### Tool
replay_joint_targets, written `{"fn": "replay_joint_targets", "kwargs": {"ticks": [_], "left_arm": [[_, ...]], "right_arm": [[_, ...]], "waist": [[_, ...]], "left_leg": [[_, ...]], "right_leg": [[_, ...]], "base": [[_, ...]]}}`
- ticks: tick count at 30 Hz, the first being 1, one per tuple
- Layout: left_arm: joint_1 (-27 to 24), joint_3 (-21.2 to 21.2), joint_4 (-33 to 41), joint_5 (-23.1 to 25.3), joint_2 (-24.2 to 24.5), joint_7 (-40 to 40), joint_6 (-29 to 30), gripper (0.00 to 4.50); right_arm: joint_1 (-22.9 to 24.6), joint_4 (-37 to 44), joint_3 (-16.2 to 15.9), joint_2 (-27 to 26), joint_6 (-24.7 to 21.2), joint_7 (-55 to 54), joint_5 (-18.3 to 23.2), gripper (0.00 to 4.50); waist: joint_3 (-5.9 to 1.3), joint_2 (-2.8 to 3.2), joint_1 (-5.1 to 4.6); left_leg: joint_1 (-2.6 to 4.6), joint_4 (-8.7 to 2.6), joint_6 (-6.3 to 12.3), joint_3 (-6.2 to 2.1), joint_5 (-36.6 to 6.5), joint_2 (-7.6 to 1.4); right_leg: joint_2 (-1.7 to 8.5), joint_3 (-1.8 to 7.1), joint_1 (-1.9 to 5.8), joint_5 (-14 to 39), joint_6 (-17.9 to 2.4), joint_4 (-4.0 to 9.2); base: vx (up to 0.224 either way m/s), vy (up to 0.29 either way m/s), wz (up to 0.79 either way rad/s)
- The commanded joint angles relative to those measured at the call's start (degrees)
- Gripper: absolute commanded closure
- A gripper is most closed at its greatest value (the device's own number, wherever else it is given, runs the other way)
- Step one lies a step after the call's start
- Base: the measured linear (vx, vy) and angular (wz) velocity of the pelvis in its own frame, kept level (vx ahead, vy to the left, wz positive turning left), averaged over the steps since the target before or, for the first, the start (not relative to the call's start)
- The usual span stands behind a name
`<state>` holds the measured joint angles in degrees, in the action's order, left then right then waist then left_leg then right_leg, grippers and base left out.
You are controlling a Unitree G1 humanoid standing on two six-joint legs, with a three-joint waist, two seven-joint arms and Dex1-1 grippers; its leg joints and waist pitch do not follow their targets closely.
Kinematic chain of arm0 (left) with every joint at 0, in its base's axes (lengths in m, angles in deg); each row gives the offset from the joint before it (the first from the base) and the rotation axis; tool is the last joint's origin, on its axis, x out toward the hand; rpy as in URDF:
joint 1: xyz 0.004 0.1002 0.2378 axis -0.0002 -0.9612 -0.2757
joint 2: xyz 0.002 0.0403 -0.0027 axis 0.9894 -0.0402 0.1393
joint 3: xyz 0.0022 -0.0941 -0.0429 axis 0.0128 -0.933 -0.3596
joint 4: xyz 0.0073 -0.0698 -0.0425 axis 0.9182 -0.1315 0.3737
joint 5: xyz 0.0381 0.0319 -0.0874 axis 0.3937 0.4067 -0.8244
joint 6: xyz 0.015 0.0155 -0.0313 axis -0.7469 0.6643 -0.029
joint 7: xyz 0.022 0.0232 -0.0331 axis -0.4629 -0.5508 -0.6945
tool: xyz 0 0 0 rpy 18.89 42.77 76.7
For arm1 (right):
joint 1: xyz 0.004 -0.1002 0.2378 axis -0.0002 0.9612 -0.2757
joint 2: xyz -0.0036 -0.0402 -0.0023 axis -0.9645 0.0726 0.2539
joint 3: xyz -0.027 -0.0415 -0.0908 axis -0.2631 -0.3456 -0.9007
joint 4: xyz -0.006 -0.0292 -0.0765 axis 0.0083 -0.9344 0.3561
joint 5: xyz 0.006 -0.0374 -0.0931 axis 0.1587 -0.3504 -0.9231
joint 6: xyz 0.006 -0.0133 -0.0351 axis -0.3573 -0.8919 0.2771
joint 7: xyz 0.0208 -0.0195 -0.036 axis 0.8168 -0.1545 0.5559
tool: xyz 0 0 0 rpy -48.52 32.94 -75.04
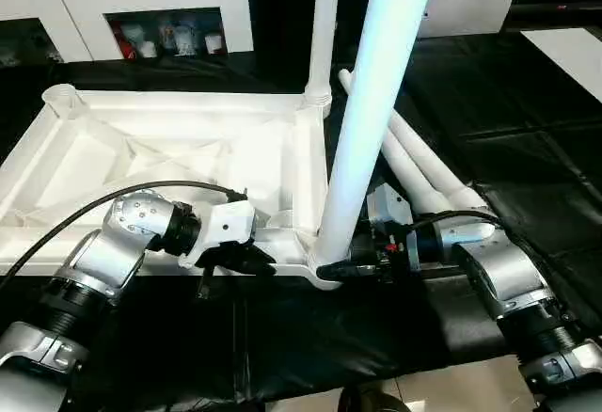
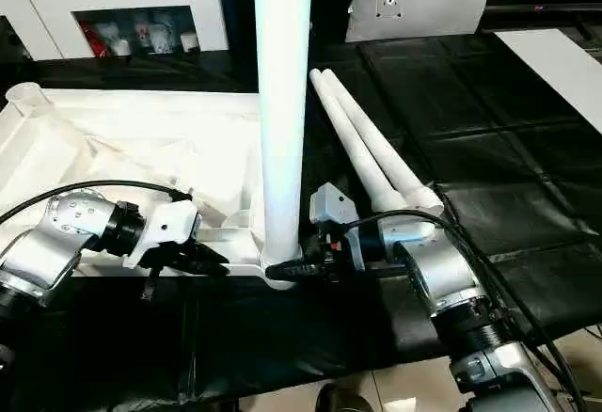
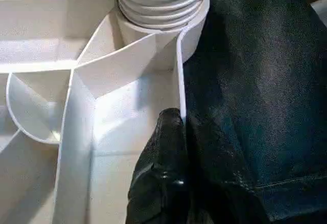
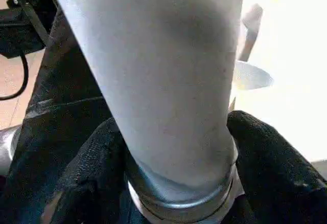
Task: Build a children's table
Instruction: Rotate leg to tighten
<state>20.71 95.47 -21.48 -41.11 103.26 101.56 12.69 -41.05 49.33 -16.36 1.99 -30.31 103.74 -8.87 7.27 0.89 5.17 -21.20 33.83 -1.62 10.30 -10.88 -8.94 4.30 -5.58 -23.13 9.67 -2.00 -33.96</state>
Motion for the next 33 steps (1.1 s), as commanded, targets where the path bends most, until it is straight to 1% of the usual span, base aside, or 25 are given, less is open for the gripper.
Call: {"fn": "replay_joint_targets", "kwargs": {"ticks": [1, 5, 7, 8, 9, 11, 12, 13, 14, 15, 17, 18, 19, 20, 21, 22, 23, 24, 25, 26, 27, 28, 31, 32, 33], "left_arm": [[-1.3, 2.6, -0.2, 0.9, -0.7, 0.4, 1.0, 4.50], [-2.7, 0.1, 3.0, 0.1, -3.1, -6.2, 7.6, 4.50], [-3.3, -1.8, 5.2, -0.8, -5.3, -10.8, 12.5, 4.50], [-3.7, -3.0, 7.0, -1.6, -7.2, -14.0, 16.2, 4.50], [-3.9, -3.6, 8.5, -1.5, -8.7, -16.7, 19.0, 4.50], [-3.9, -4.0, 9.4, -1.2, -9.6, -18.2, 20.5, 4.50], [-4.0, -4.8, 10.3, -0.9, -11.4, -21.3, 22.7, 4.50], [-4.1, -5.9, 11.3, -0.4, -13.9, -25.2, 25.2, 4.50], [-4.1, -6.2, 11.6, -0.2, -14.6, -26.3, 26.0, 4.50], [-3.9, -7.5, 12.3, 1.2, -18.3, -32.1, 28.6, 4.50], [-3.4, -8.9, 12.5, 3.0, -22.3, -38.6, 30.8, 4.50], [-3.3, -9.0, 12.5, 3.1, -22.4, -38.8, 30.9, 4.50], [-3.1, -9.4, 12.4, 3.9, -23.8, -41.2, 31.1, 4.50], [-2.8, -9.8, 12.5, 4.9, -25.3, -44.0, 31.7, 4.50], [-2.6, -10.3, 12.5, 5.4, -26.9, -46.5, 31.9, 4.50], [-2.6, -10.3, 12.5, 5.4, -26.9, -46.5, 31.9, 4.50], [-2.5, -10.2, 13.1, 6.0, -28.0, -48.4, 32.7, 4.50], [-2.6, -10.0, 13.7, 6.5, -28.8, -49.7, 33.3, 4.50], [-2.7, -9.2, 14.4, 6.9, -28.8, -49.8, 33.3, 4.50], [-2.8, -8.9, 14.6, 7.0, -28.7, -49.7, 33.3, 4.50], [-3.1, -8.2, 15.3, 7.7, -28.3, -49.1, 33.5, 4.50], [-3.4, -7.8, 15.9, 8.2, -27.9, -48.5, 33.7, 4.50], [-4.0, -7.1, 16.7, 8.4, -27.1, -47.6, 33.7, 4.50], [-4.5, -6.9, 17.2, 8.1, -26.6, -47.0, 33.6, 4.50], [-4.8, -6.9, 17.5, 7.8, -25.7, -46.2, 33.3, 4.50]], "right_arm": [[1.7, 1.7, -1.5, -0.6, -0.9, 1.5, 1.0, 1.82], [5.2, 5.1, -0.5, -3.1, -4.7, -4.9, 1.6, 1.83], [6.3, 5.8, -0.1, -5.3, -6.1, -10.9, 0.0, 1.83], [6.8, 5.7, 0.1, -7.2, -7.1, -15.2, -1.3, 1.83], [7.0, 5.6, 0.2, -9.1, -8.2, -18.3, -1.8, 1.83], [7.2, 5.6, 0.3, -10.1, -9.1, -19.9, -2.0, 1.83], [7.1, 5.1, 0.7, -12.2, -10.5, -22.9, -2.2, 1.83], [6.7, 4.1, 1.2, -14.9, -11.6, -26.9, -2.8, 1.83], [6.6, 3.7, 1.3, -15.8, -11.8, -28.1, -3.0, 1.83], [5.6, 1.6, 2.0, -19.8, -12.4, -34.2, -4.2, 1.83], [4.1, -1.0, 3.4, -24.0, -12.4, -41.2, -5.4, 1.83], [4.1, -1.1, 3.4, -24.2, -12.4, -41.5, -5.4, 1.84], [3.3, -2.4, 4.4, -25.9, -12.4, -44.6, -5.6, 1.84], [2.5, -3.7, 5.5, -27.8, -12.5, -48.3, -5.8, 1.84], [1.5, -5.0, 6.8, -29.6, -12.2, -51.9, -5.8, 1.84], [1.5, -5.0, 6.8, -29.6, -12.2, -51.9, -5.8, 1.84], [0.8, -5.9, 7.9, -31.2, -12.0, -54.9, -5.9, 1.84], [0.2, -6.7, 8.2, -32.2, -11.1, -57.2, -6.8, 1.84], [-0.2, -7.5, 8.5, -32.7, -9.6, -57.9, -7.1, 1.84], [-0.2, -7.7, 8.6, -32.8, -9.2, -57.9, -7.1, 1.84], [-0.2, -7.9, 9.0, -32.9, -8.3, -58.1, -7.8, 1.14], [-0.2, -8.0, 9.4, -32.9, -7.6, -58.5, -8.7, 1.14], [-0.1, -8.2, 9.4, -32.1, -6.1, -58.2, -9.4, 1.02], [0.0, -7.7, 9.7, -31.4, -4.9, -57.5, -9.2, 0.82], [0.4, -6.6, 9.9, -30.1, -3.7, -56.5, -8.8, 0.69]], "waist": [[-3.77, -0.16, -0.42], [-3.71, -0.10, -0.39], [-3.18, -0.19, -0.71], [-2.76, -0.12, -0.94], [-2.62, -0.06, -1.26], [-2.38, -0.21, -1.60], [-2.16, -0.26, -2.51], [-2.21, -0.22, -2.98], [-2.21, -0.22, -2.98], [-2.21, -0.33, -3.59], [-1.89, -0.07, -4.49], [-1.76, 0.18, -5.09], [-1.73, 0.20, -5.44], [-1.66, 0.66, -5.94], [-1.47, 0.69, -6.63], [-1.55, 1.05, -6.80], [-1.53, 1.00, -6.90], [-1.57, 0.97, -6.82], [-1.39, 0.75, -6.84], [-1.41, 0.70, -6.84], [-1.42, 0.71, -6.85], [-1.40, 0.67, -6.83], [-1.43, 0.78, -6.63], [-1.42, 0.84, -6.59], [-1.53, 1.16, -6.53]], "left_leg": [[0.93, -4.66, 2.82, -1.76, -11.9, -5.18], [0.81, -4.82, 2.60, -1.92, -11.8, -5.33], [0.96, -5.16, 1.51, -1.96, -14.3, -5.26], [1.21, -5.15, 0.38, -2.25, -17.6, -5.09], [1.22, -5.25, -0.60, -2.48, -19.6, -4.90], [1.62, -5.22, -0.99, -2.73, -21.7, -4.68], [1.55, -5.35, -1.30, -3.07, -23.4, -4.55], [1.46, -5.50, -1.47, -3.33, -24.4, -4.51], [1.46, -5.50, -1.47, -3.33, -24.4, -4.51], [1.60, -5.56, -1.92, -3.39, -25.3, -4.56], [1.95, -5.41, -2.57, -3.74, -28.6, -4.39], [2.11, -5.61, -2.80, -4.02, -31.3, -4.36], [2.09, -5.72, -2.78, -4.19, -32.6, -4.33], [2.20, -6.08, -2.94, -4.35, -35.1, -4.59], [2.15, -6.72, -3.51, -4.66, -38.5, -4.78], [1.85, -7.40, -3.90, -4.90, -40.9, -5.03], [1.94, -7.87, -4.21, -4.56, -42.3, -5.08], [2.21, -7.80, -4.38, -4.39, -42.3, -4.89], [2.71, -7.17, -4.15, -4.17, -41.2, -4.35], [2.85, -6.68, -3.81, -4.18, -40.1, -4.10], [2.29, -6.17, -2.63, -4.28, -36.9, -3.94], [2.18, -6.18, -2.48, -4.24, -36.4, -4.00], [2.41, -6.20, -2.19, -4.17, -35.4, -4.14], [2.13, -6.27, -2.11, -4.23, -35.0, -4.30], [1.78, -6.49, -2.25, -4.32, -34.6, -4.58]], "right_leg": [[5.82, 4.53, 2.47, 19.2, -12.4, 4.27], [5.86, 4.53, 2.53, 18.6, -12.7, 4.14], [5.92, 4.60, 2.29, 22.8, -11.9, 4.70], [6.04, 4.48, 2.03, 28.5, -10.8, 5.14], [6.14, 4.33, 2.03, 33.1, -9.2, 5.61], [6.22, 4.18, 1.65, 37.6, -7.3, 6.42], [6.23, 3.81, 1.73, 40.6, -5.3, 6.93], [6.14, 3.41, 1.94, 41.0, -4.4, 7.23], [6.14, 3.41, 1.94, 41.0, -4.4, 7.23], [6.09, 3.16, 1.68, 40.7, -4.3, 7.40], [6.01, 2.41, 1.31, 43.0, -3.1, 8.06], [5.76, 1.73, 1.43, 43.2, -2.0, 8.45], [5.64, 1.33, 1.62, 42.7, -1.5, 8.59], [5.50, 0.95, 1.78, 40.7, -1.3, 8.60], [5.05, 0.17, 2.01, 38.5, -1.3, 8.48], [4.95, 0.12, 2.68, 36.4, -1.1, 7.75], [4.90, 0.72, 2.44, 34.9, -1.5, 7.24], [5.04, 0.91, 2.11, 35.0, -1.7, 7.44], [5.49, 0.79, 1.40, 37.5, -1.5, 8.49], [5.84, 0.66, 1.33, 39.4, -0.9, 9.05], [6.40, 0.32, 1.79, 42.7, 0.6, 9.78], [6.43, 0.31, 1.80, 43.0, 0.8, 9.88], [6.42, 0.27, 1.60, 41.0, 0.3, 9.83], [6.56, 0.22, 1.83, 39.6, -0.2, 9.54], [6.73, 0.38, 2.14, 37.3, -0.9, 9.08]], "base": [[0.000, 0.000, 0.00], [0.000, 0.000, 0.00], [0.000, 0.000, 0.00], [0.000, 0.000, 0.00], [0.000, 0.000, 0.00], [-0.051, 0.005, -0.04], [-0.051, 0.015, -0.04], [0.000, 0.000, 0.00], [0.000, 0.000, 0.00], [0.000, 0.000, 0.00], [0.000, 0.000, 0.00], [-0.050, 0.044, -0.10], [-0.042, 0.053, -0.07], [-0.042, 0.053, -0.07], [0.000, 0.000, 0.00], [0.000, 0.000, 0.00], [0.000, 0.000, 0.00], [0.000, 0.000, 0.00], [0.000, 0.000, 0.00], [0.000, 0.000, 0.00], [0.000, 0.000, 0.00], [0.000, 0.000, 0.00], [0.000, 0.000, 0.00], [0.000, 0.000, 0.00], [0.000, 0.000, 0.00]]}}
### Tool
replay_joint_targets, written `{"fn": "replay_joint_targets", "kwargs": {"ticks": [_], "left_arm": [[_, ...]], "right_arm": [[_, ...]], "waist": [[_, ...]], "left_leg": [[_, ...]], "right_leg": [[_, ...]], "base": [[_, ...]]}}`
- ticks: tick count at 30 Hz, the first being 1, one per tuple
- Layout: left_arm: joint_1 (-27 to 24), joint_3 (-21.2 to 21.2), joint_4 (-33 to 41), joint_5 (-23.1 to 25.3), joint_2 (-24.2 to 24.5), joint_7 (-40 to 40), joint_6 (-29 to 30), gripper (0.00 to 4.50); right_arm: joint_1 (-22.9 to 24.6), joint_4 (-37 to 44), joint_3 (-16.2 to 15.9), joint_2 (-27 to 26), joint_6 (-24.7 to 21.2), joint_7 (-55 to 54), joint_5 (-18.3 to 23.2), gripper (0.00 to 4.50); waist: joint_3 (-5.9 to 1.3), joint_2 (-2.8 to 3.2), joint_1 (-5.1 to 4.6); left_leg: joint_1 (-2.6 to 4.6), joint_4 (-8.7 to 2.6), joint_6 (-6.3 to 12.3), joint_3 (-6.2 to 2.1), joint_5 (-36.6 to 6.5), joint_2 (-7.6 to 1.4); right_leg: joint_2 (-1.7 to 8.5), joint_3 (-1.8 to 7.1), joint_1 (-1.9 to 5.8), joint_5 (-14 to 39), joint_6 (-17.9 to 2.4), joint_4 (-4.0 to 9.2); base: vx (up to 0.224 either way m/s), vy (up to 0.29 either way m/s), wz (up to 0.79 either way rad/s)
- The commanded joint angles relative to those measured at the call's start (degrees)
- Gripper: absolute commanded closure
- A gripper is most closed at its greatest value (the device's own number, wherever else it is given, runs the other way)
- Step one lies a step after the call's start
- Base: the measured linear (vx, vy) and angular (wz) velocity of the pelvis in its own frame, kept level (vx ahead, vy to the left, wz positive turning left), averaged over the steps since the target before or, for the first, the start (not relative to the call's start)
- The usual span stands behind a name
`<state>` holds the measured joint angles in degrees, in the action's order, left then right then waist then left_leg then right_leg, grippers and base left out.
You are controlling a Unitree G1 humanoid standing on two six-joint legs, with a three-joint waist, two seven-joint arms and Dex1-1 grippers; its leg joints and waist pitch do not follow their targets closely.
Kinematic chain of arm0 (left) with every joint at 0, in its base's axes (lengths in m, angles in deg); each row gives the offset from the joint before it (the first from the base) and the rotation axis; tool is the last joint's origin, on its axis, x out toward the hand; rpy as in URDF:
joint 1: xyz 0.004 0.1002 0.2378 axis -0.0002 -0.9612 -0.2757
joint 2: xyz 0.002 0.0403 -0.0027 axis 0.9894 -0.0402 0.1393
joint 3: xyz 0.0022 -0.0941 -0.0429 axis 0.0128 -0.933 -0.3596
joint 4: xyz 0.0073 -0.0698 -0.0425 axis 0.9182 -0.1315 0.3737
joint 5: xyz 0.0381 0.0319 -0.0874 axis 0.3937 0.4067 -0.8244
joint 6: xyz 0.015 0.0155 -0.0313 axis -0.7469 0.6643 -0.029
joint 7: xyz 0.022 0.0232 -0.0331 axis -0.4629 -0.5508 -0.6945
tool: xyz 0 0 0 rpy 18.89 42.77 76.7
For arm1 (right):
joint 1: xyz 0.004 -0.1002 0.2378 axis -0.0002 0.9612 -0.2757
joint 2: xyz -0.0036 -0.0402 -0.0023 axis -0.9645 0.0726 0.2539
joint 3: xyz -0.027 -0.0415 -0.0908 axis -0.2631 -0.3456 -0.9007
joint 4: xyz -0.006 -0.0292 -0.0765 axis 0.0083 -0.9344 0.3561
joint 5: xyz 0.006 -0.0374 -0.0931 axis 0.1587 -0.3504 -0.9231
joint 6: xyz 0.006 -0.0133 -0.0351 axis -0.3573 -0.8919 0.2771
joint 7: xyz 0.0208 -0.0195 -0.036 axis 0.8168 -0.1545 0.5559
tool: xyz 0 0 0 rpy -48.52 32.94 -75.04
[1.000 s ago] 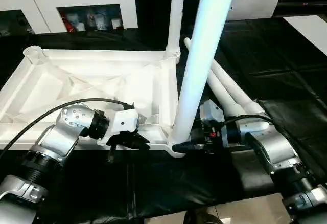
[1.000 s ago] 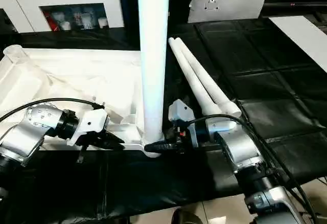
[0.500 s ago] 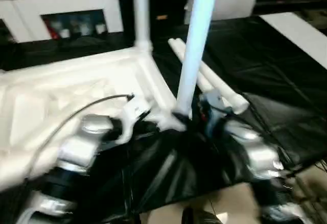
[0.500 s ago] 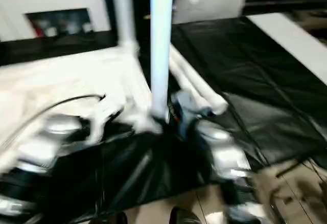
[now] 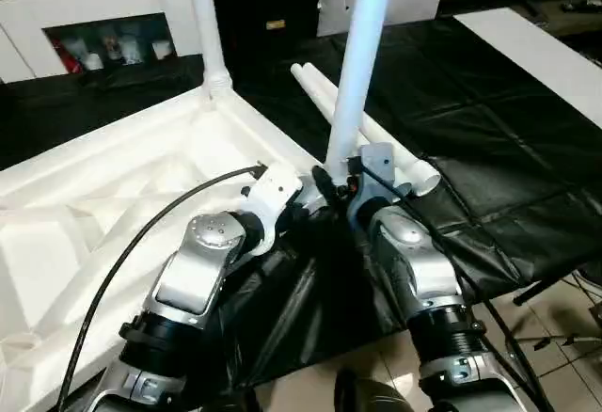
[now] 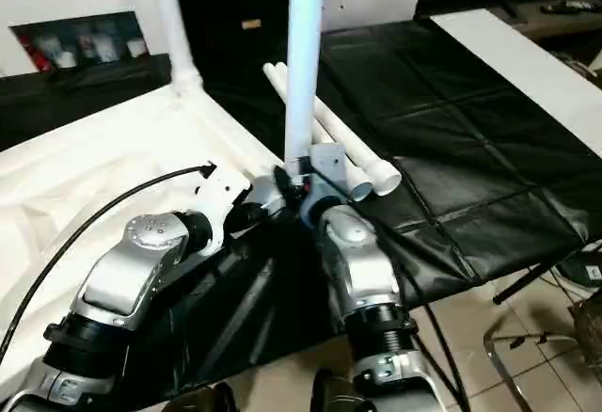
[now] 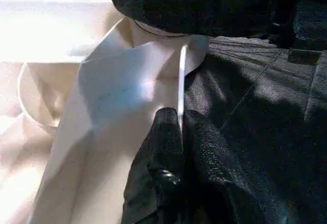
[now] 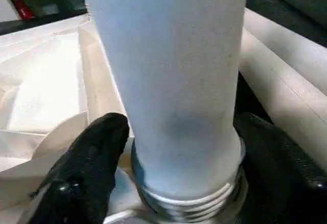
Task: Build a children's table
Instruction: Rotate leg to tighten
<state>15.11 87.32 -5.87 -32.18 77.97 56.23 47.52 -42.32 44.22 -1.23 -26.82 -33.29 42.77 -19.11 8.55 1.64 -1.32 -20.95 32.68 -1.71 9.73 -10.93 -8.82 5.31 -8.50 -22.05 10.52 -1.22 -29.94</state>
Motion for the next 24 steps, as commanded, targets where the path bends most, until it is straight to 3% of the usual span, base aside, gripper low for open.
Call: {"fn": "replay_joint_targets", "kwargs": {"ticks": [1, 3, 4, 6, 7, 9, 10, 11, 12, 13, 15, 16, 18, 20, 24], "left_arm": [[0.6, 1.3, 2.0, -1.3, 0.0, -0.5, -1.7, 4.50], [0.1, 1.3, 2.5, -1.8, 1.4, 1.1, -2.1, 4.50], [0.1, 1.3, 2.5, -1.8, 1.4, 1.1, -2.1, 4.50], [-1.0, 1.3, 3.1, -2.9, 4.0, 4.9, -3.4, 4.50], [-1.2, 1.3, 3.2, -3.0, 4.5, 5.5, -3.5, 4.50], [-1.7, 1.1, 3.1, -3.3, 5.7, 6.8, -4.6, 4.50], [-1.9, 1.1, 3.2, -3.3, 6.0, 7.0, -4.9, 4.50], [-2.2, 1.2, 3.0, -3.7, 7.1, 8.4, -5.8, 4.50], [-2.6, 1.4, 2.7, -4.7, 9.4, 10.8, -7.2, 4.50], [-2.6, 1.4, 2.7, -4.7, 9.4, 10.8, -7.2, 4.50], [-2.9, 1.9, 2.5, -5.7, 11.7, 13.6, -8.9, 4.50], [-3.1, 2.2, 2.4, -6.1, 12.9, 15.4, -10.0, 4.50], [-3.5, 2.7, 2.2, -6.9, 14.9, 18.9, -11.9, 4.50], [-3.7, 3.6, 1.6, -7.2, 17.1, 22.3, -13.9, 4.50], [-3.7, 4.9, 0.3, -7.8, 20.7, 27.7, -17.3, 4.50]], "right_arm": [[1.8, -0.9, -5.1, -0.7, -0.2, 4.9, 1.5, 0.69], [2.5, 1.1, -5.0, 1.3, 0.5, 7.3, 2.2, 0.50], [2.5, 1.1, -5.0, 1.3, 0.5, 7.3, 2.2, 0.37], [4.2, 6.0, -5.5, 6.2, 0.7, 14.4, 3.4, 0.21], [4.6, 7.1, -5.6, 7.3, 0.6, 16.0, 3.6, 0.13], [5.6, 9.0, -6.1, 10.4, 1.0, 19.8, 3.7, 0.05], [5.8, 9.4, -6.1, 11.0, 1.3, 20.6, 3.6, 0.05], [6.3, 10.5, -6.4, 13.6, 1.5, 23.8, 3.9, 0.05], [7.0, 12.2, -6.9, 18.2, 1.8, 29.2, 4.4, 0.05], [7.0, 12.3, -6.9, 18.3, 1.8, 29.3, 4.4, 0.05], [7.2, 13.2, -7.4, 22.0, 2.3, 33.6, 5.2, 0.05], [7.0, 13.1, -7.6, 23.8, 3.1, 35.4, 5.1, 0.05], [6.6, 12.7, -7.7, 25.9, 4.1, 38.4, 5.1, 0.05], [5.7, 11.7, -7.5, 27.2, 4.6, 41.3, 5.8, 0.05], [4.5, 10.8, -8.4, 29.1, 4.7, 46.1, 7.2, 0.05]], "waist": [[-2.80, 0.31, 0.03], [-3.04, 0.15, 0.20], [-3.27, 0.13, 0.55], [-3.76, 0.04, 1.01], [-4.19, -0.28, 1.30], [-4.73, -0.42, 1.67], [-4.84, -0.66, 1.96], [-4.79, -0.69, 2.04], [-5.22, -0.73, 2.30], [-5.82, -0.73, 2.93], [-5.79, -0.90, 3.34], [-5.84, -0.96, 3.55], [-5.90, -0.90, 3.68], [-5.70, -0.84, 3.77], [-5.32, -0.77, 3.92]], "left_leg": [[1.41, -5.44, -2.21, -3.76, -34.3, -4.76], [1.29, -5.41, -2.23, -3.61, -32.5, -4.82], [1.00, -5.36, -1.90, -3.43, -29.6, -4.88], [0.45, -5.22, -0.97, -3.02, -23.9, -5.08], [0.09, -4.96, 0.43, -2.49, -18.8, -5.10], [-0.39, -4.43, 2.70, -1.93, -12.5, -4.95], [0.18, -4.07, 3.73, -1.50, -12.7, -5.04], [0.23, -3.76, 3.94, -1.23, -12.7, -4.79], [-0.26, -3.40, 4.83, -1.18, -9.9, -4.55], [-0.17, -2.90, 6.54, -0.99, -5.6, -4.43], [-0.60, -2.34, 9.32, -0.70, -1.8, -4.11], [-0.60, -2.24, 10.54, -0.77, -1.7, -4.11], [-0.47, -2.20, 10.72, -0.81, -1.9, -4.31], [-0.34, -2.31, 10.01, -0.85, -3.2, -4.50], [0.27, -2.70, 6.55, -1.00, -8.8, -4.78]], "right_leg": [[5.77, 3.46, 1.04, 35.5, -2.0, 4.94], [5.90, 4.02, 1.03, 32.7, -3.5, 4.50], [5.99, 4.49, 1.24, 29.8, -4.7, 4.10], [5.91, 5.06, 1.67, 23.1, -6.9, 3.24], [5.74, 5.49, 1.94, 17.3, -8.5, 2.46], [5.41, 6.04, 1.97, 11.1, -11.6, 1.24], [5.13, 6.31, 1.31, 12.7, -12.7, 1.21], [5.11, 6.52, 1.10, 13.4, -13.2, 1.21], [5.23, 6.59, 1.84, 11.0, -14.2, 0.59], [5.02, 6.52, 2.16, 6.0, -14.6, -0.04], [4.78, 6.63, 2.06, -0.1, -16.1, -0.86], [4.88, 6.42, 2.17, -0.3, -16.6, -1.00], [4.75, 6.23, 2.27, 2.0, -16.4, -0.90], [4.51, 6.10, 2.18, 5.7, -15.9, -0.57], [4.31, 6.05, 1.82, 14.9, -13.8, 0.32]], "base": [[0.000, 0.000, 0.00], [0.000, 0.000, 0.00], [0.000, 0.000, 0.00], [0.030, -0.003, 0.02], [0.060, -0.010, 0.02], [0.034, -0.011, 0.00], [0.075, -0.037, 0.05], [0.075, -0.037, 0.05], [0.073, -0.050, 0.03], [0.063, -0.052, -0.01], [0.032, -0.026, -0.01], [0.000, 0.000, 0.00], [0.000, 0.000, 0.00], [0.000, 0.000, 0.00], [0.000, 0.000, 0.00]]}}
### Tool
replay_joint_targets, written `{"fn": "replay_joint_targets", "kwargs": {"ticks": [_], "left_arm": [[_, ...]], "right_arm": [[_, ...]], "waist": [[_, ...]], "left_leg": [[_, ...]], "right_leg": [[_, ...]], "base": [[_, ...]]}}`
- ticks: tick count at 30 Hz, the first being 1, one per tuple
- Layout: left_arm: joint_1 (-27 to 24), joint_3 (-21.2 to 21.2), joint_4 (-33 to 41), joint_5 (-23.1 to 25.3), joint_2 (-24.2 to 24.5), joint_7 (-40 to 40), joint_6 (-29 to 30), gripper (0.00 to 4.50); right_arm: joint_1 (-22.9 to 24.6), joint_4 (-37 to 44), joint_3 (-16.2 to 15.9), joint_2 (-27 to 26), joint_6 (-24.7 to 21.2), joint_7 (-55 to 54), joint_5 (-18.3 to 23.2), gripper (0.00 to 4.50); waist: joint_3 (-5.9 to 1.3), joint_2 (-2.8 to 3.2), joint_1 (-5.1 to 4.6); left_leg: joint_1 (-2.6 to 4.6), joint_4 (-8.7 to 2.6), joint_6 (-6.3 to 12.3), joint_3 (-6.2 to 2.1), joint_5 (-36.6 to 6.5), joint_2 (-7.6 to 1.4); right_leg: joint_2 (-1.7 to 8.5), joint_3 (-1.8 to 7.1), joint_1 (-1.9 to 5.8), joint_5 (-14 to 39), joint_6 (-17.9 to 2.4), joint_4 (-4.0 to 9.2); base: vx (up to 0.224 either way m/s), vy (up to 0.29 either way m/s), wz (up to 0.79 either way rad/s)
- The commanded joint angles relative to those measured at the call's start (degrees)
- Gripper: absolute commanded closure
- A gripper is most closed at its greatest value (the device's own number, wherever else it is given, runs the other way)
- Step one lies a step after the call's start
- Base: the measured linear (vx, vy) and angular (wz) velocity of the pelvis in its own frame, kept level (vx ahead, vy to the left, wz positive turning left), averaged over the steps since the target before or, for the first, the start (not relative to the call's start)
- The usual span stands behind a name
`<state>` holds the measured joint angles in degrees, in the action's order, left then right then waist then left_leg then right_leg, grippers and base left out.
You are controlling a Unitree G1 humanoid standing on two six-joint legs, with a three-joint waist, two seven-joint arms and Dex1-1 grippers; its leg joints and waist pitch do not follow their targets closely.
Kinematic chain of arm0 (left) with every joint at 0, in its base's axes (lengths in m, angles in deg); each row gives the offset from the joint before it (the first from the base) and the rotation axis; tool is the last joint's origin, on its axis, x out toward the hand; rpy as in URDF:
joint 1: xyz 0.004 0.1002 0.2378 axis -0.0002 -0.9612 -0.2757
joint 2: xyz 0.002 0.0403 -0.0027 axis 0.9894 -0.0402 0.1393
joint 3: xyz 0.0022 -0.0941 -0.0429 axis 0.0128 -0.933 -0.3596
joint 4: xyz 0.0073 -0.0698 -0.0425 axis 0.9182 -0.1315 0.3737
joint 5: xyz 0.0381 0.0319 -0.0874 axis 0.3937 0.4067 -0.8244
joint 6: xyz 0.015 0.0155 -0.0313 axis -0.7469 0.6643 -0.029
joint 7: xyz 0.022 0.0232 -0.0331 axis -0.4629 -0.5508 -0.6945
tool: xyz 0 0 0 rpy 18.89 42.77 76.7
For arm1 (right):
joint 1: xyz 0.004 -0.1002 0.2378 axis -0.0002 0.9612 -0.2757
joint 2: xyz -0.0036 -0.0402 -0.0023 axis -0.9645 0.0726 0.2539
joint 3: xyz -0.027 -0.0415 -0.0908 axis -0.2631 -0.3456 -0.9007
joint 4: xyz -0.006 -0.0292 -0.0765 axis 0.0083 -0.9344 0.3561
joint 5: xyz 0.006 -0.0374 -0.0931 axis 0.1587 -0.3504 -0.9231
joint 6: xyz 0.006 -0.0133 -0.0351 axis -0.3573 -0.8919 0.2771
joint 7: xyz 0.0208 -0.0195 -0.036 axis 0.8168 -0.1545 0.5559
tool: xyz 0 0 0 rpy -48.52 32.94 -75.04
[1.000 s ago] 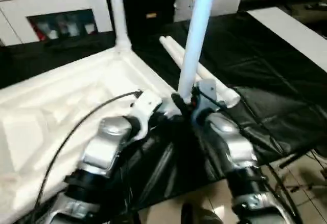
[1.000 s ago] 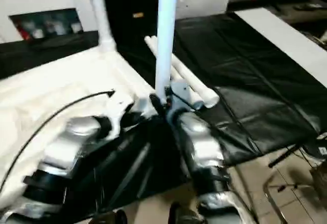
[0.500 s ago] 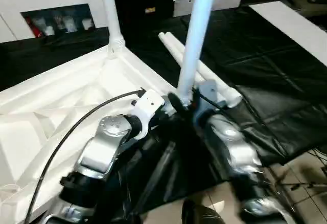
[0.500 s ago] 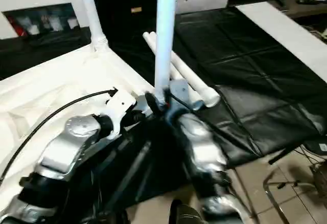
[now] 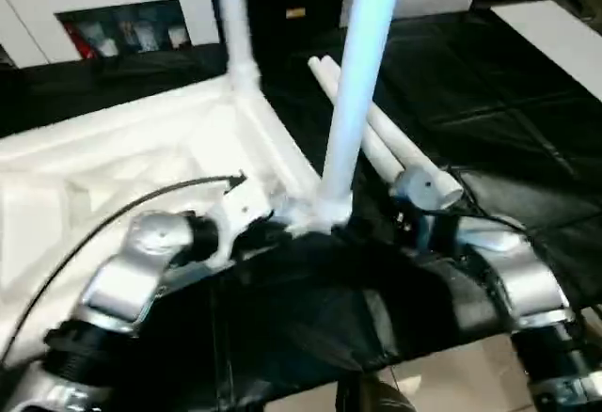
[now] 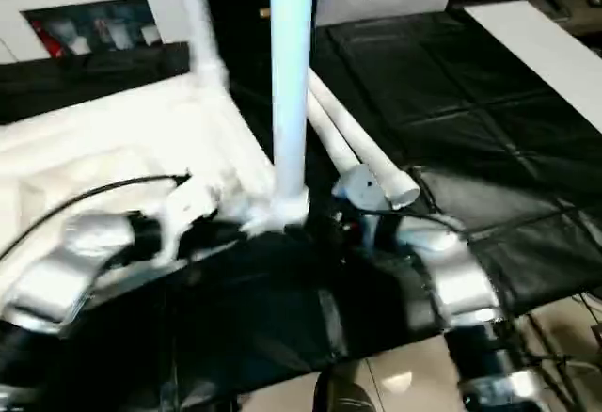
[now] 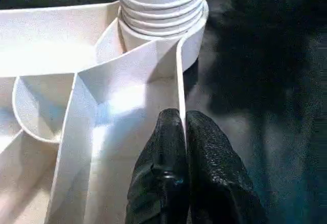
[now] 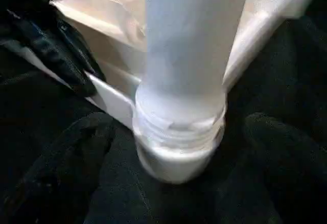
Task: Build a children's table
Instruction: Rotate leg to tighten
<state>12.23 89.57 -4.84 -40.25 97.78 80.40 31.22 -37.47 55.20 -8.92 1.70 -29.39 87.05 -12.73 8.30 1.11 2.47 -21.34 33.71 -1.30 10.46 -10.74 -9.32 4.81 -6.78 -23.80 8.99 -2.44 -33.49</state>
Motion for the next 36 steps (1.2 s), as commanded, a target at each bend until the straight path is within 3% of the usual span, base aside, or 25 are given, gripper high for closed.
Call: {"fn": "replay_joint_targets", "kwargs": {"ticks": [1, 4, 5, 13, 14, 18, 21, 36], "left_arm": [[-0.4, 3.5, -2.0, -0.5, 3.2, 7.4, -3.4, 4.50], [0.4, 4.2, -3.6, -0.9, 5.1, 11.1, -5.4, 4.50], [0.5, 4.3, -3.7, -0.9, 5.3, 11.5, -5.6, 4.50], [3.3, 6.6, -7.8, -1.5, 7.2, 18.5, -10.8, 4.50], [3.6, 7.1, -8.1, -1.7, 7.2, 19.5, -11.3, 4.50], [4.1, 7.9, -8.6, -1.4, 6.9, 20.6, -12.1, 4.50], [4.3, 8.3, -8.8, -1.4, 6.6, 21.0, -12.4, 4.50], [4.9, 8.8, -10.6, -1.2, 6.6, 21.8, -13.7, 4.50]], "right_arm": [[-1.2, -0.8, -1.7, 1.9, 0.8, 5.3, 1.7, 0.05], [-2.2, -1.9, -2.7, 2.7, 1.3, 8.3, 1.8, 0.05], [-2.3, -2.1, -2.8, 2.8, 1.4, 8.6, 1.8, 0.05], [-3.9, -4.7, -5.9, 3.2, 1.6, 16.3, 3.0, 0.05], [-4.3, -5.3, -6.5, 2.9, 1.7, 17.2, 3.1, 0.31], [-5.1, -6.7, -7.0, 1.9, 2.4, 18.0, 2.8, 0.41], [-5.6, -7.3, -7.4, 1.2, 2.7, 18.4, 2.7, 0.78], [-5.9, -8.6, -9.1, -0.3, 3.5, 20.1, 2.8, 1.76]], "waist": [[-5.02, -0.35, 0.18], [-4.78, -0.08, 0.47], [-5.02, -0.36, 0.63], [-5.53, -0.48, 1.34], [-5.56, -0.40, 1.40], [-5.52, -0.42, 1.72], [-5.44, -0.39, 2.23], [-5.40, -0.54, 2.33]], "left_leg": [[0.83, -3.83, 5.18, -1.70, -10.1, -4.32], [1.31, -4.07, 3.59, -1.71, -12.3, -4.48], [1.45, -4.03, 2.98, -1.76, -12.8, -4.40], [1.09, -3.83, 3.57, -1.61, -9.2, -4.41], [1.06, -3.80, 3.76, -1.60, -8.8, -4.40], [1.05, -3.75, 3.76, -1.60, -8.5, -4.55], [1.20, -3.77, 3.41, -1.56, -8.8, -4.63], [1.02, -3.81, 2.79, -1.68, -9.3, -4.54]], "right_leg": [[4.82, 4.38, 3.49, 17.8, -12.0, 3.97], [4.88, 4.51, 3.21, 20.5, -11.4, 4.36], [4.97, 4.53, 3.40, 21.0, -11.3, 4.21], [4.96, 4.70, 3.66, 13.8, -13.6, 3.25], [4.97, 4.67, 3.75, 13.3, -13.9, 3.14], [5.10, 4.72, 3.72, 13.3, -14.1, 3.08], [5.07, 4.75, 3.56, 14.0, -13.9, 3.07], [5.11, 4.74, 3.70, 15.6, -13.2, 3.13]], "base": [[0.000, 0.000, 0.00], [0.000, 0.000, 0.00], [0.000, 0.000, 0.00], [0.000, 0.000, 0.00], [0.000, 0.000, 0.00], [0.000, 0.000, 0.00], [0.000, 0.000, 0.00], [0.000, 0.000, 0.00]]}}
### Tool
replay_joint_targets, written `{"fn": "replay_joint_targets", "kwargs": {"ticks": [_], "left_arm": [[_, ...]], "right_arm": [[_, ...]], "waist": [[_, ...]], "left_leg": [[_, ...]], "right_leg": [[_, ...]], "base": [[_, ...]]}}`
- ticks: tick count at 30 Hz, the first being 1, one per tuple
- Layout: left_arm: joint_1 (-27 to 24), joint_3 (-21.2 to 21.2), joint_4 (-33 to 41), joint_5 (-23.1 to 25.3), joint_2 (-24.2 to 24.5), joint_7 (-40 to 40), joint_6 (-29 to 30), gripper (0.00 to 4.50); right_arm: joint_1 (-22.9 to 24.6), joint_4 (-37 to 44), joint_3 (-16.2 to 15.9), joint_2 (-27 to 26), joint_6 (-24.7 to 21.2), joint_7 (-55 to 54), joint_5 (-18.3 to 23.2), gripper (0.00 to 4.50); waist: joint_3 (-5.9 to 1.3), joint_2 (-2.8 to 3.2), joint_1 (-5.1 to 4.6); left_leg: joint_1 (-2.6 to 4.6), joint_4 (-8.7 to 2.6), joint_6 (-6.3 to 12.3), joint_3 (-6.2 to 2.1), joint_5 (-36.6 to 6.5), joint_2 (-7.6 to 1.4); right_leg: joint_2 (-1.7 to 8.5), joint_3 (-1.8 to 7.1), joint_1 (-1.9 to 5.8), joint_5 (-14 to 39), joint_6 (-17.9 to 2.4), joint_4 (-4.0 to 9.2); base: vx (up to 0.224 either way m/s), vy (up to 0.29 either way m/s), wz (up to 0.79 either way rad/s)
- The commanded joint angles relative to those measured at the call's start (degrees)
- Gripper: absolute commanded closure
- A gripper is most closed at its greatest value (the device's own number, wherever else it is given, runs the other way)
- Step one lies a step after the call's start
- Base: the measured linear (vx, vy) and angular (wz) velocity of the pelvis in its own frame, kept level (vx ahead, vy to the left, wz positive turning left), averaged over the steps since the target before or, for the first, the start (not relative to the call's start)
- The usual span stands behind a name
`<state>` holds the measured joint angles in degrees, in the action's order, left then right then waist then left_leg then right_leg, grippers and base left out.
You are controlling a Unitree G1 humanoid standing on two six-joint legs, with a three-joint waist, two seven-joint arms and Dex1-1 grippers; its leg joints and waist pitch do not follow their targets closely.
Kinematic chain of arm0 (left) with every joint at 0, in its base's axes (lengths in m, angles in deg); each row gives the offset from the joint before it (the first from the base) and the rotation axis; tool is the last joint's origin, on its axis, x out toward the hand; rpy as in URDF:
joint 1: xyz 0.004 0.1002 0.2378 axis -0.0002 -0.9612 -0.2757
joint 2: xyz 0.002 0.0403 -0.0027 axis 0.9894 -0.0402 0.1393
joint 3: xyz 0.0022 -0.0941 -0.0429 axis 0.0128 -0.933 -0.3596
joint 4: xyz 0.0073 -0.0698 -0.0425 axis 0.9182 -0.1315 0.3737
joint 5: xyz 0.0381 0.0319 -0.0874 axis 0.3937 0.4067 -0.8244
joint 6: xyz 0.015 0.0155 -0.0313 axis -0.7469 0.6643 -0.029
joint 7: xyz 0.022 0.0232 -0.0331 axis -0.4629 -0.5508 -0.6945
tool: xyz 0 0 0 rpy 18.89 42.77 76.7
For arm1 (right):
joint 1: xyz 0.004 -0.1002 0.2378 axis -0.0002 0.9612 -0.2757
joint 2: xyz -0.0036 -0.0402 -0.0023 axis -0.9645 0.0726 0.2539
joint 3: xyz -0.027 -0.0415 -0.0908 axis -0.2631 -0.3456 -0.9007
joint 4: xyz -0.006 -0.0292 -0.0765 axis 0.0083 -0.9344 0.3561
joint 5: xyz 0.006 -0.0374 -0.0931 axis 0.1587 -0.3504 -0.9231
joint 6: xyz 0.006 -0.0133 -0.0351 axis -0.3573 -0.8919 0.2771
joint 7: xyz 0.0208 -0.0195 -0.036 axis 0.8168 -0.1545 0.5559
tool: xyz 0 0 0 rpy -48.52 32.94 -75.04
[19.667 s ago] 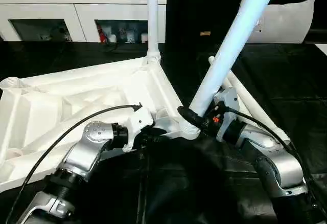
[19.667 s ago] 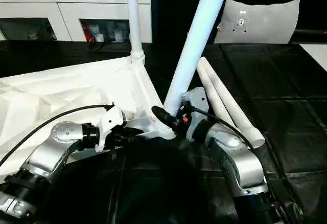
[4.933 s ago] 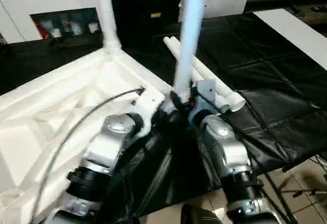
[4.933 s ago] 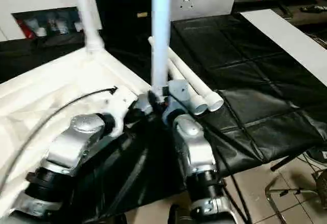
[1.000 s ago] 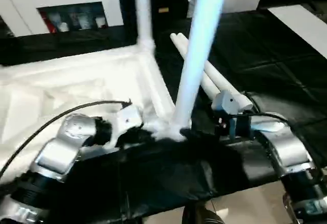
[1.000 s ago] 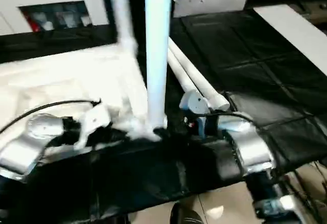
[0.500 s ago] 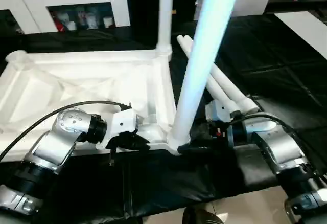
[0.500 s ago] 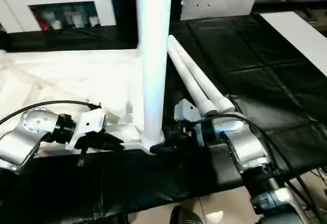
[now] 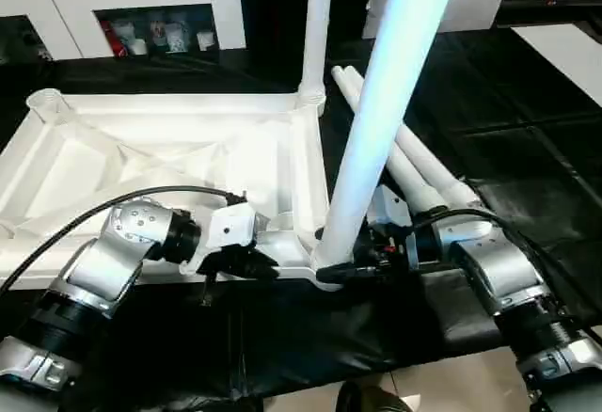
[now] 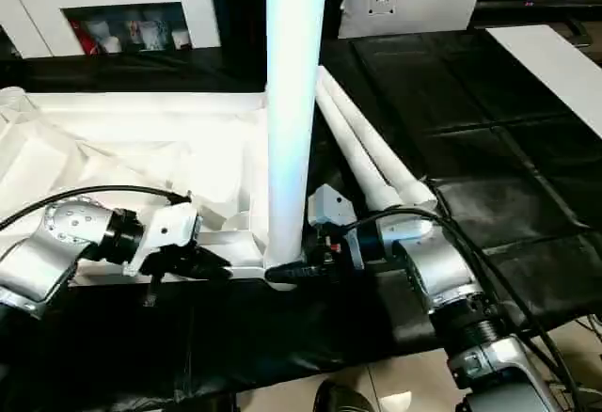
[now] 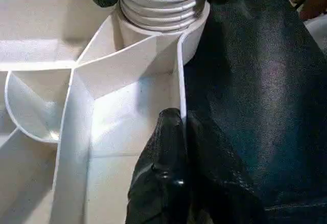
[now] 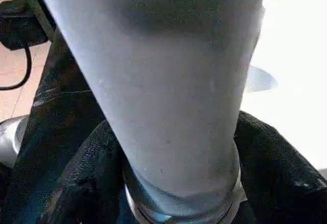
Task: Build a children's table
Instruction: Rotate leg to tighten
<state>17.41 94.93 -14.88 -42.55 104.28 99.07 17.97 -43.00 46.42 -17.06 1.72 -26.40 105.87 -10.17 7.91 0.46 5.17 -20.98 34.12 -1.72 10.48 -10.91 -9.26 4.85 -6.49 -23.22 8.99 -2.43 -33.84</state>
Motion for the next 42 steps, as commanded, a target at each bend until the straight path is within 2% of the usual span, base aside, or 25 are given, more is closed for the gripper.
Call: {"fn": "replay_joint_targets", "kwargs": {"ticks": [1, 7, 11, 12, 13, 15, 16, 19, 20, 22, 24, 26, 27, 28, 30, 31, 32, 33, 34, 37, 38, 39, 40, 42], "left_arm": [[-0.2, 3.3, -0.7, 1.1, 0.0, 3.0, -0.5, 4.50], [-0.9, 2.0, -0.1, 0.1, -1.0, 0.7, 1.4, 4.50], [-1.6, -0.6, 2.3, -0.4, -4.0, -6.9, 8.1, 4.50], [-2.2, -1.9, 4.1, -1.1, -6.0, -10.5, 11.7, 4.50], [-2.5, -2.7, 5.3, -1.5, -7.2, -12.7, 13.8, 4.50], [-3.0, -3.6, 7.4, -1.6, -9.2, -16.4, 17.1, 4.50], [-3.2, -4.1, 8.3, -1.4, -10.7, -18.7, 18.8, 4.50], [-3.5, -6.5, 11.1, 0.5, -17.5, -29.1, 25.8, 4.50], [-3.5, -6.6, 11.2, 0.6, -17.8, -29.4, 26.1, 4.50], [-2.9, -8.2, 11.6, 2.5, -22.7, -36.7, 29.8, 4.50], [-2.2, -9.1, 11.4, 4.2, -26.2, -42.6, 30.7, 4.50], [-1.6, -9.5, 11.1, 5.5, -28.6, -47.2, 30.8, 4.50], [-1.3, -9.8, 11.1, 6.3, -29.9, -49.6, 31.0, 4.50], [-1.0, -9.7, 11.6, 7.1, -31.1, -51.4, 32.0, 4.50], [-1.1, -8.7, 12.3, 7.8, -31.0, -51.0, 32.4, 4.50], [-1.2, -7.9, 12.6, 8.2, -30.3, -50.3, 32.3, 4.50], [-1.3, -7.7, 12.7, 8.3, -30.2, -50.1, 32.3, 4.50], [-1.4, -6.7, 12.9, 8.7, -29.1, -48.9, 31.7, 4.50], [-1.6, -5.8, 13.0, 8.9, -28.2, -47.8, 31.1, 4.50], [-2.4, -4.1, 13.8, 9.1, -25.1, -44.4, 29.8, 4.50], [-2.6, -4.1, 14.1, 8.8, -24.6, -43.6, 29.7, 4.50], [-3.1, -4.1, 14.6, 8.1, -23.8, -42.3, 29.5, 4.50], [-3.3, -4.1, 14.8, 7.9, -23.5, -41.8, 29.4, 4.50], [-4.2, -3.9, 15.4, 7.1, -21.9, -39.2, 28.6, 4.50]], "right_arm": [[-0.2, 0.3, -0.9, -0.4, 0.4, 1.2, 0.5, 1.78], [2.2, 2.8, -0.2, -1.5, -1.0, -0.4, 1.8, 1.81], [5.5, 4.2, 1.8, -5.3, -2.0, -10.1, 0.9, 1.82], [6.7, 4.4, 2.5, -7.6, -2.6, -15.6, -0.2, 1.82], [7.4, 4.6, 2.9, -9.0, -3.0, -18.7, -0.8, 1.82], [8.3, 4.8, 3.8, -11.5, -3.8, -23.3, -1.3, 1.83], [8.5, 4.9, 4.5, -13.3, -5.3, -25.7, -0.9, 1.83], [7.8, 3.6, 6.2, -20.0, -8.2, -36.1, -1.7, 1.83], [7.8, 3.5, 6.3, -20.2, -8.3, -36.4, -1.8, 1.83], [6.8, 1.3, 6.3, -23.9, -7.8, -43.3, -4.2, 1.83], [5.7, -0.5, 6.5, -27.0, -7.5, -48.5, -5.7, 1.83], [4.7, -2.0, 6.8, -29.3, -7.7, -52.8, -6.7, 1.83], [4.0, -2.8, 7.1, -30.6, -8.2, -55.3, -7.3, 1.83], [3.1, -3.8, 7.8, -32.1, -8.3, -58.3, -8.2, 1.83], [2.7, -4.3, 8.6, -32.9, -8.0, -59.4, -8.3, 1.83], [2.4, -4.7, 9.0, -33.3, -7.7, -59.7, -8.3, 1.83], [2.3, -4.8, 9.1, -33.4, -7.6, -59.8, -8.3, 1.48], [2.0, -5.2, 9.5, -33.5, -7.3, -60.2, -8.4, 1.48], [1.8, -5.6, 9.7, -33.6, -7.0, -60.5, -8.5, 1.27], [1.6, -5.7, 9.9, -32.9, -5.6, -60.3, -8.8, 1.02], [1.7, -5.4, 9.8, -32.4, -5.1, -60.0, -9.1, 1.02], [2.0, -4.5, 9.8, -31.4, -4.3, -59.4, -9.3, 0.96], [2.1, -4.2, 9.9, -31.0, -4.0, -59.1, -9.3, 0.87], [2.9, -2.4, 10.8, -29.3, -3.2, -57.5, -8.5, 0.61]], "waist": [[-4.94, 0.21, -0.34], [-4.98, 0.28, -0.31], [-4.68, 0.35, -0.35], [-4.26, 0.31, -0.68], [-4.09, 0.23, -0.77], [-3.61, 0.15, -1.33], [-3.50, 0.12, -1.55], [-3.38, 0.07, -3.07], [-3.23, 0.18, -3.31], [-3.20, 0.16, -4.08], [-3.18, 0.16, -4.44], [-3.10, 0.33, -4.92], [-3.03, 0.33, -5.46], [-3.02, 0.14, -5.58], [-3.17, 0.31, -5.64], [-3.45, 0.28, -5.65], [-3.63, 0.32, -5.61], [-3.73, 0.39, -5.61], [-3.78, 0.49, -5.55], [-3.89, 0.44, -5.57], [-3.91, 0.45, -5.52], [-3.89, 0.44, -5.38], [-3.89, 0.32, -5.25], [-3.92, 0.29, -5.11]], "left_leg": [[0.68, -4.23, 3.11, -1.74, -9.4, -4.63], [0.73, -4.29, 2.75, -1.77, -10.1, -4.67], [0.81, -4.52, 1.84, -1.89, -11.7, -4.77], [0.86, -4.73, 0.52, -1.96, -14.4, -4.74], [0.97, -4.72, 0.33, -2.10, -15.7, -4.47], [1.30, -4.84, -0.74, -2.51, -19.7, -4.21], [1.40, -4.87, -0.84, -2.65, -20.5, -4.08], [1.34, -4.97, -1.41, -2.91, -22.3, -4.13], [1.44, -4.99, -1.37, -3.08, -22.8, -4.12], [1.11, -4.97, -1.23, -3.31, -24.0, -3.93], [1.77, -4.79, -1.08, -3.30, -25.2, -3.64], [1.57, -4.97, -0.91, -3.52, -25.7, -3.73], [1.62, -5.13, -1.04, -3.62, -27.4, -3.81], [1.61, -5.16, -0.97, -3.61, -27.7, -3.72], [1.58, -5.13, -0.77, -3.59, -27.4, -3.66], [1.24, -5.30, -0.31, -3.55, -25.9, -3.73], [1.01, -5.35, -0.14, -3.55, -24.9, -3.82], [0.73, -5.43, 0.07, -3.53, -23.7, -3.93], [0.42, -5.66, 0.51, -3.36, -22.1, -4.12], [0.24, -5.57, 0.85, -3.08, -20.4, -4.06], [0.24, -5.55, 0.92, -3.04, -19.8, -4.09], [0.57, -5.35, 1.05, -2.72, -19.4, -4.03], [0.31, -5.29, 1.24, -2.71, -18.4, -3.98], [0.30, -5.17, 1.69, -2.59, -17.0, -3.95]], "right_leg": [[5.11, 4.46, 3.09, 16.0, -13.2, 3.51], [5.09, 4.46, 3.07, 16.1, -13.2, 3.54], [5.22, 4.54, 2.94, 18.5, -12.7, 3.89], [5.34, 4.55, 2.79, 23.2, -11.5, 4.38], [5.32, 4.36, 2.67, 26.0, -10.8, 4.80], [5.49, 3.96, 2.51, 34.3, -7.6, 5.86], [5.44, 3.78, 2.47, 35.8, -6.7, 6.10], [5.30, 3.35, 2.43, 37.3, -4.9, 6.65], [5.36, 3.04, 2.33, 37.8, -4.8, 6.99], [5.33, 2.44, 2.57, 38.5, -3.0, 7.39], [5.30, 2.09, 2.17, 39.6, -2.1, 8.13], [5.16, 1.78, 2.32, 38.0, -2.2, 8.10], [5.01, 1.68, 2.16, 37.4, -1.9, 8.12], [5.00, 1.60, 2.21, 37.7, -1.6, 8.25], [5.23, 1.85, 2.20, 36.8, -1.5, 8.15], [5.31, 2.23, 2.36, 34.3, -2.0, 7.86], [5.38, 2.44, 2.48, 32.5, -2.5, 7.54], [5.37, 2.61, 2.60, 30.6, -3.2, 7.29], [5.19, 3.03, 2.50, 26.0, -5.1, 6.58], [5.36, 3.39, 2.68, 22.9, -7.1, 6.12], [5.38, 3.42, 2.75, 22.4, -7.4, 6.04], [5.40, 3.60, 2.41, 22.4, -7.8, 6.18], [5.45, 3.74, 2.62, 22.2, -8.2, 5.94], [5.43, 3.87, 2.63, 22.3, -8.4, 5.76]], "base": [[0.000, 0.000, 0.00], [0.000, 0.000, 0.00], [0.000, 0.000, 0.00], [0.000, 0.000, 0.00], [0.000, 0.000, 0.00], [0.000, 0.000, 0.00], [0.000, 0.000, 0.00], [0.000, 0.000, 0.00], [0.000, 0.000, 0.00], [0.000, 0.000, 0.00], [0.000, 0.000, 0.00], [0.000, 0.000, 0.00], [0.000, 0.000, 0.00], [0.000, 0.000, 0.00], [0.000, 0.000, 0.00], [0.000, 0.000, 0.00], [0.000, 0.000, 0.00], [0.000, 0.000, 0.00], [0.000, 0.000, 0.00], [0.000, 0.000, 0.00], [0.000, 0.000, 0.00], [0.000, 0.000, 0.00], [0.000, 0.000, 0.00], [0.000, 0.000, 0.00]]}}
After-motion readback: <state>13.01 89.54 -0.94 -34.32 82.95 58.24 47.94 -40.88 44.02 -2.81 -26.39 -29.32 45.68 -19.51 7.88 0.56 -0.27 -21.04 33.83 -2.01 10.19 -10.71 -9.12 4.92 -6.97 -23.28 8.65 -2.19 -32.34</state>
